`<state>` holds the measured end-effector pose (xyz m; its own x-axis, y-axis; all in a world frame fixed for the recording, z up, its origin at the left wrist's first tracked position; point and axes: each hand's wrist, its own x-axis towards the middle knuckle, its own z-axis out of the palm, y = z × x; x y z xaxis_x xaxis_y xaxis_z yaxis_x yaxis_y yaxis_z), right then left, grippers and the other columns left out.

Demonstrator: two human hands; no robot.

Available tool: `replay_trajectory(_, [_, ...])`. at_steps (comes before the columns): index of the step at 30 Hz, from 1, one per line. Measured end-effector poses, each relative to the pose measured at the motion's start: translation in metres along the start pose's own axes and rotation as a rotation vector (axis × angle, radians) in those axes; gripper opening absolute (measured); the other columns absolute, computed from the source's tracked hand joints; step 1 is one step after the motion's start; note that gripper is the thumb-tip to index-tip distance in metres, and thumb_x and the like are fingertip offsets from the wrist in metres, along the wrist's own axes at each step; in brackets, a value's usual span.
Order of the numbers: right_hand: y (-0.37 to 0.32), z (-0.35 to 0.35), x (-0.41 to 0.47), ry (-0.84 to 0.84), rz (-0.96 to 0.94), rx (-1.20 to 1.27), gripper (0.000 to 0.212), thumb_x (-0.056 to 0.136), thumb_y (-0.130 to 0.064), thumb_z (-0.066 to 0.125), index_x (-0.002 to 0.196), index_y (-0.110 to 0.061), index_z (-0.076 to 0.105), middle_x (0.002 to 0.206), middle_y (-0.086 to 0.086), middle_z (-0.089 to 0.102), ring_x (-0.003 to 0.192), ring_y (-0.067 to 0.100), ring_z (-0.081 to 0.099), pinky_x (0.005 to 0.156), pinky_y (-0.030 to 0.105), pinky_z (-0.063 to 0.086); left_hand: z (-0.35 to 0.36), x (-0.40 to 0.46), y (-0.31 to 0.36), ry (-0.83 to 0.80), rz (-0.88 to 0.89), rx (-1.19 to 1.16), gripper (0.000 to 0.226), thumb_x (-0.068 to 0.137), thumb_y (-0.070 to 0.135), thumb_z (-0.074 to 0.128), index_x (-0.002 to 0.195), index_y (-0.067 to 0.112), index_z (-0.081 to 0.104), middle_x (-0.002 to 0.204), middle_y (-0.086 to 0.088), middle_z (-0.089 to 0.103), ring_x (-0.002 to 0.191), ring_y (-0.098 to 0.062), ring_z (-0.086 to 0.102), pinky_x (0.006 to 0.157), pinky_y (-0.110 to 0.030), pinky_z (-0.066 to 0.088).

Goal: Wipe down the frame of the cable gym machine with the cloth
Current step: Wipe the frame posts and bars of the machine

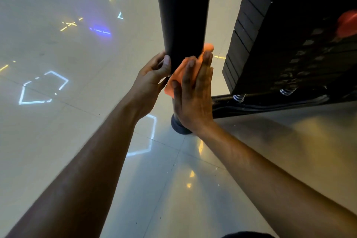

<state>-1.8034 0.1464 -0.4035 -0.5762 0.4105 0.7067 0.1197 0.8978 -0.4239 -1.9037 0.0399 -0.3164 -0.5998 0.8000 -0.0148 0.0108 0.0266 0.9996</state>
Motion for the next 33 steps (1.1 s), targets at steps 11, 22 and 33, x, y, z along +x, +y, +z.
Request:
replay_trajectory(11, [0.047,0.026,-0.059,-0.161,-0.072,-0.042,0.105,0.113,-0.038,0.057,0.165,-0.026,-0.034,0.175,0.018,-0.032,0.165,0.050,-0.008,0.128,0.070,0.024,-0.001,0.002,-0.019,-0.080,-0.051,-0.002,0.047,0.115,0.046,0.041,0.155,0.024,0.054,0.153,0.007,0.062,0.145,-0.012,0.054,0.128,-0.046,0.035])
replay_trajectory(22, [0.094,0.042,-0.098,-0.264,-0.190,-0.190,0.114,0.107,-0.041,0.066,0.167,-0.024,-0.030,0.172,0.020,-0.038,0.164,0.051,-0.008,0.131,0.069,0.014,0.013,-0.005,-0.076,0.038,-0.044,-0.029,0.046,0.114,0.044,0.046,0.152,0.020,0.056,0.140,0.007,0.066,0.135,-0.009,0.058,0.116,-0.033,0.042])
replay_trajectory(33, [0.084,0.049,-0.084,-0.115,-0.033,-0.112,0.115,0.110,-0.056,0.055,0.159,-0.021,-0.043,0.173,0.028,0.001,0.162,0.025,-0.032,0.131,0.059,0.014,0.029,-0.006,-0.120,0.098,-0.042,-0.030,0.048,0.116,0.042,0.043,0.159,0.020,0.048,0.154,0.005,0.061,0.144,-0.012,0.055,0.120,-0.037,0.045])
